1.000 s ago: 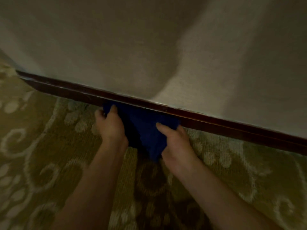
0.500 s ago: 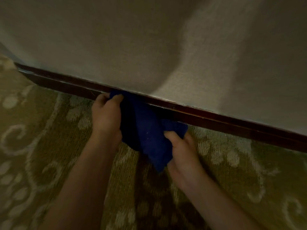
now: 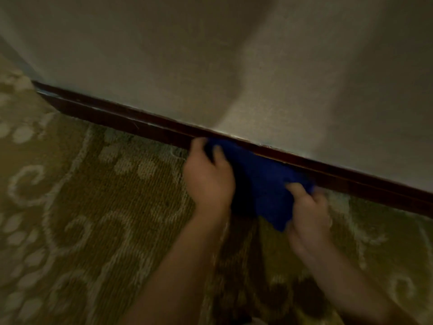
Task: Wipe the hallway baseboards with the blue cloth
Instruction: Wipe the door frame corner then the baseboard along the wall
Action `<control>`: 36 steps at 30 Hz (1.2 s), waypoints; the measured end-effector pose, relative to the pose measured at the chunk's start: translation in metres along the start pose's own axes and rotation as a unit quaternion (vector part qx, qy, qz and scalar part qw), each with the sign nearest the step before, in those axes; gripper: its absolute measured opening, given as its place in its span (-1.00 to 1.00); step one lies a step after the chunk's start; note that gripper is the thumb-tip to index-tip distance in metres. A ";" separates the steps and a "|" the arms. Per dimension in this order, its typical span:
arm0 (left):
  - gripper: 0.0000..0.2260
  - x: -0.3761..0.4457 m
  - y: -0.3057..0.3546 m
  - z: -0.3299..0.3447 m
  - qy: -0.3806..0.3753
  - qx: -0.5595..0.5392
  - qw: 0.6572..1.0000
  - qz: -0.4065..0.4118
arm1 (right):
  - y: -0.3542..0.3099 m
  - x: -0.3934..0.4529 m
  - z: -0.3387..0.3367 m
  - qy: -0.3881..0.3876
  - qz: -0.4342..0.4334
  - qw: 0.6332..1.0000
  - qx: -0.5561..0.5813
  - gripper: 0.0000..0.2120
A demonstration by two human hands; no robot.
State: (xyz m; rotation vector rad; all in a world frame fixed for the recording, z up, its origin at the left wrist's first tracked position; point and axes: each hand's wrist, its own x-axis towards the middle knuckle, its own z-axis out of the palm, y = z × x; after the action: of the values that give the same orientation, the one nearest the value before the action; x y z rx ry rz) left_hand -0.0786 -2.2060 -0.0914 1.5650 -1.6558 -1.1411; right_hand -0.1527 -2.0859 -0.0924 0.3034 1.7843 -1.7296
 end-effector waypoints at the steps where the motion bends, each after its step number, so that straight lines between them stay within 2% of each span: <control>1: -0.73 0.010 -0.001 -0.010 0.036 -0.007 0.999 -0.013 | 0.007 -0.005 0.007 -0.020 0.026 0.999 0.013 -0.74; 4: -0.70 0.011 0.004 -0.006 0.102 -0.013 0.995 -0.015 | 0.017 -0.018 0.025 -0.074 0.031 0.997 0.004 -0.77; 7: -0.74 -0.025 0.012 0.020 0.083 0.024 0.995 0.042 | 0.002 -0.011 0.013 -0.029 0.004 1.000 0.007 -0.80; 9: -0.84 -0.052 0.019 0.042 0.017 0.056 0.989 0.135 | -0.014 0.005 -0.015 0.046 -0.022 0.999 0.017 -0.82; 10: -0.88 -0.063 0.022 0.054 -0.033 0.096 0.974 0.203 | -0.020 0.011 -0.032 0.079 -0.036 0.996 0.011 -0.83; 12: -0.89 -0.080 0.034 0.073 -0.166 0.186 0.919 0.304 | -0.024 0.016 -0.065 0.117 -0.042 0.992 -0.007 -0.82; 13: -0.88 -0.083 0.039 0.078 -0.220 0.213 0.902 0.305 | -0.023 0.016 -0.076 0.121 -0.036 0.992 -0.010 -0.81; 14: -0.87 -0.081 0.041 0.079 -0.238 0.216 0.900 0.295 | -0.021 0.014 -0.082 0.117 -0.031 0.993 -0.006 -0.79; 16: -0.89 -0.070 0.034 0.068 -0.201 0.150 0.929 0.271 | -0.018 0.013 -0.082 0.100 -0.027 0.994 0.021 -0.78; 18: -0.92 -0.053 0.023 0.043 -0.151 0.028 0.971 0.185 | -0.016 0.015 -0.070 0.068 -0.007 0.995 0.070 -0.80; 20: -0.89 -0.031 0.017 0.010 -0.115 -0.093 0.987 0.069 | -0.014 0.014 -0.046 -0.003 0.043 0.992 0.115 -0.74; 22: -0.88 -0.005 0.012 -0.024 -0.082 -0.185 0.979 -0.021 | -0.011 0.009 -0.011 -0.078 0.079 0.984 0.137 -0.66; 24: -0.91 0.017 -0.001 -0.051 -0.049 -0.257 0.961 -0.084 | -0.009 0.005 0.027 -0.121 0.082 0.979 0.145 -0.67; 27: -0.92 0.027 -0.029 -0.075 -0.051 -0.262 0.947 -0.176 | -0.003 0.001 0.069 -0.127 0.125 0.978 0.106 -0.70; 29: -0.89 0.019 -0.046 -0.084 -0.070 -0.263 0.933 -0.237 | 0.008 -0.002 0.075 -0.154 0.173 0.971 0.058 -0.64; 31: -0.84 0.017 -0.056 -0.092 -0.071 -0.277 0.925 -0.250 | 0.019 -0.009 0.073 -0.197 0.199 0.960 0.008 -0.54; 36: -0.92 0.074 -0.048 -0.098 0.000 -0.310 0.929 -0.203 | 0.019 -0.011 0.096 -0.248 0.186 0.950 0.035 -0.71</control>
State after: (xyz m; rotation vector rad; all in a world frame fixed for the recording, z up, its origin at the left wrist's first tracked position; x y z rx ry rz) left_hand 0.0189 -2.2940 -0.0983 1.4918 -0.8352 -1.6695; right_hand -0.1066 -2.1733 -0.0962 0.1956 1.2157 -1.4399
